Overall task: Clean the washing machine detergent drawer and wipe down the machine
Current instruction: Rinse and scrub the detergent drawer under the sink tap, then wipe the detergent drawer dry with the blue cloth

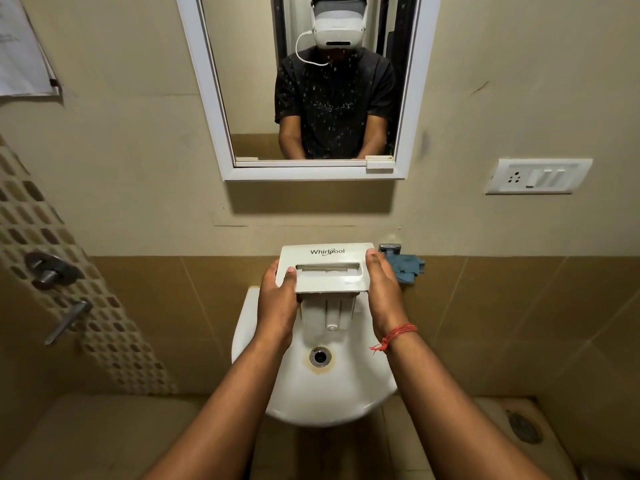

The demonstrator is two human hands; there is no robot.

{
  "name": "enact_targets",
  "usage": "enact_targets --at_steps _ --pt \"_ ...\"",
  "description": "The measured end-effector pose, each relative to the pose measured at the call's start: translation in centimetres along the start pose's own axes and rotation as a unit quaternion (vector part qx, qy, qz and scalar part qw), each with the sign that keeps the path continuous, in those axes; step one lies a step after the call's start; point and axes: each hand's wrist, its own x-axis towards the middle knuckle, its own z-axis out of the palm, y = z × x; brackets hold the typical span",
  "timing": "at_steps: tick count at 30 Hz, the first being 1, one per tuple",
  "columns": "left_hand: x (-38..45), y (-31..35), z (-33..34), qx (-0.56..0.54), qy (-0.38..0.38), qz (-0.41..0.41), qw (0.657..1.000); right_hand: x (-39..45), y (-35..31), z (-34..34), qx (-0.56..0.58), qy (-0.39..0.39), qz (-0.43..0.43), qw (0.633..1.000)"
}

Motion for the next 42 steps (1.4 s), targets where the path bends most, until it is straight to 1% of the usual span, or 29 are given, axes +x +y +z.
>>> enact_targets --at_steps 3,6,10,13,16,18,20,21,23,24,27,30,32,33,37,38,39,40,41,42 --pt "0.0 -0.5 -0.2 -0.048 -0.001 -0.040 0.998 -0.4 1.1 0.0 -0.026 0.000 0.022 0.999" --pt "0.6 -1.5 -0.5 -0.106 0.011 -0.108 0.988 -0.5 2.1 -0.3 -0.062 -0.003 0.035 0.997" --pt "1.3 -3.4 -1.3 -0.163 0.043 -0.185 0.968 -0.4 2.7 -1.2 -0.093 -0.058 0.059 0.992" --pt "1.4 -4.4 -1.0 -0.174 0.074 -0.205 0.960 1.1 3.4 -2.5 -0.168 -0.073 0.049 0.982" --pt "1.6 -5.5 0.0 -0.166 0.108 -0.198 0.960 4.8 4.7 -5.0 -0.282 -0.057 0.027 0.957" --pt "1.5 -6.2 0.3 -0.162 0.133 -0.186 0.960 7.9 6.1 -6.9 -0.378 -0.066 0.010 0.923" --pt "1.5 -6.9 0.5 -0.167 0.158 -0.176 0.957 11.1 7.4 -8.8 -0.474 -0.086 -0.014 0.876" --pt "1.5 -7.2 0.5 -0.167 0.169 -0.170 0.956 12.6 8.0 -9.5 -0.530 -0.095 -0.023 0.842" --pt "1.1 -7.4 0.5 -0.171 0.185 -0.158 0.955 15.2 8.6 -10.5 -0.636 -0.109 -0.049 0.762" --pt "0.9 -7.5 0.5 -0.172 0.192 -0.152 0.954 16.6 8.8 -10.8 -0.674 -0.115 -0.062 0.727" --pt "-0.1 -7.1 0.6 -0.179 0.211 -0.137 0.951 19.6 8.9 -10.9 -0.739 -0.141 -0.087 0.653" --pt "-0.9 -6.6 0.5 -0.174 0.224 -0.123 0.951 20.8 8.4 -10.5 -0.781 -0.151 -0.114 0.595" --pt "-1.3 -6.4 0.3 -0.174 0.235 -0.117 0.949 20.9 7.9 -10.2 -0.801 -0.165 -0.150 0.556" --pt "-1.4 -6.3 0.2 -0.174 0.238 -0.116 0.949 20.9 7.6 -10.1 -0.805 -0.171 -0.167 0.543" --pt "-1.9 -5.9 -0.2 -0.175 0.249 -0.108 0.947 21.1 6.7 -10.4 -0.801 -0.214 -0.177 0.530" --pt "-2.0 -5.9 -0.3 -0.176 0.251 -0.108 0.946 21.1 6.3 -10.5 -0.795 -0.227 -0.177 0.534" --pt "-2.1 -5.8 -0.5 -0.178 0.251 -0.108 0.945 21.0 5.7 -10.5 -0.784 -0.233 -0.176 0.547" --pt "-2.2 -5.8 -0.6 -0.182 0.252 -0.108 0.944 20.8 5.1 -10.6 -0.768 -0.232 -0.170 0.573" --pt "-2.4 -5.7 -0.8 -0.186 0.252 -0.107 0.944 20.6 4.5 -10.5 -0.741 -0.224 -0.163 0.612" --pt "-2.5 -5.5 -1.0 -0.192 0.252 -0.105 0.943 20.3 4.0 -10.2 -0.702 -0.205 -0.153 0.665"
